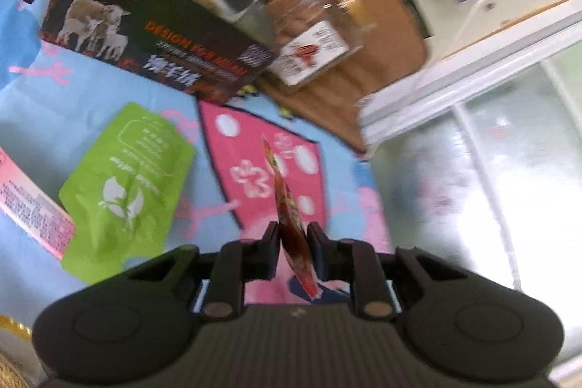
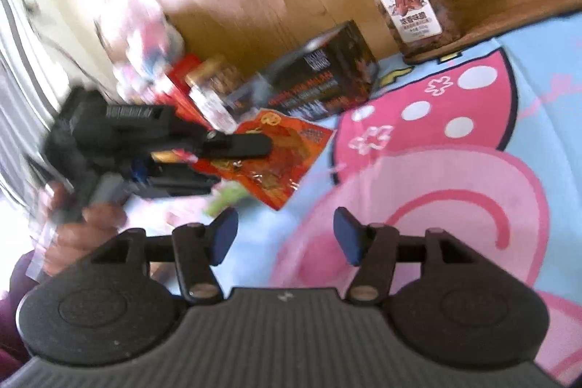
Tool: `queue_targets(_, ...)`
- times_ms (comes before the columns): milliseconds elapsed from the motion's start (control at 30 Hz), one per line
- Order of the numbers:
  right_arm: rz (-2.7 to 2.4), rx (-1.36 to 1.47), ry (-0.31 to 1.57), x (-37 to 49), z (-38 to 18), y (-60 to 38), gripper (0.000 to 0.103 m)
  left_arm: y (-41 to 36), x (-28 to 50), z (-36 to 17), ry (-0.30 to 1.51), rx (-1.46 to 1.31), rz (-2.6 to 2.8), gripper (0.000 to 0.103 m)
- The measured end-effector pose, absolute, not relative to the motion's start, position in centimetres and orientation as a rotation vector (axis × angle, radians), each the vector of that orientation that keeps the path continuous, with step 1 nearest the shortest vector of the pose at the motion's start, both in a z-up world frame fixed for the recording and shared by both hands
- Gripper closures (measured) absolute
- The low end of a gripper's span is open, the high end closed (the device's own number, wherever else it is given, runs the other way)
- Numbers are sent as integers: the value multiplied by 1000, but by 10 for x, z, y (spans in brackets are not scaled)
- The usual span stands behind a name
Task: Organize snacks
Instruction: 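Carry the orange snack bag with the right gripper into the tin, release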
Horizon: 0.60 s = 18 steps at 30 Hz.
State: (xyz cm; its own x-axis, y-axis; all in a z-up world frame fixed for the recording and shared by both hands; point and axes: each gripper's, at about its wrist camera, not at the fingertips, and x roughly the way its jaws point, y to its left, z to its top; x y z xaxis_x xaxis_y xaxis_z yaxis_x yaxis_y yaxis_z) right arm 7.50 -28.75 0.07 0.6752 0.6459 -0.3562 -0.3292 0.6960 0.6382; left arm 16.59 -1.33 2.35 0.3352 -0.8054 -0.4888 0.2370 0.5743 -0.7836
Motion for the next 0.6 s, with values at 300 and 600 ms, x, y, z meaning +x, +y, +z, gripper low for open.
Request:
queue_targets(300, 671, 694, 582, 99, 20, -273, 91, 10, 162, 46, 918, -672, -751, 86)
queue_targets(600, 672, 595, 509, 152, 55, -230, 93, 33, 207, 86, 809, -564, -655, 86)
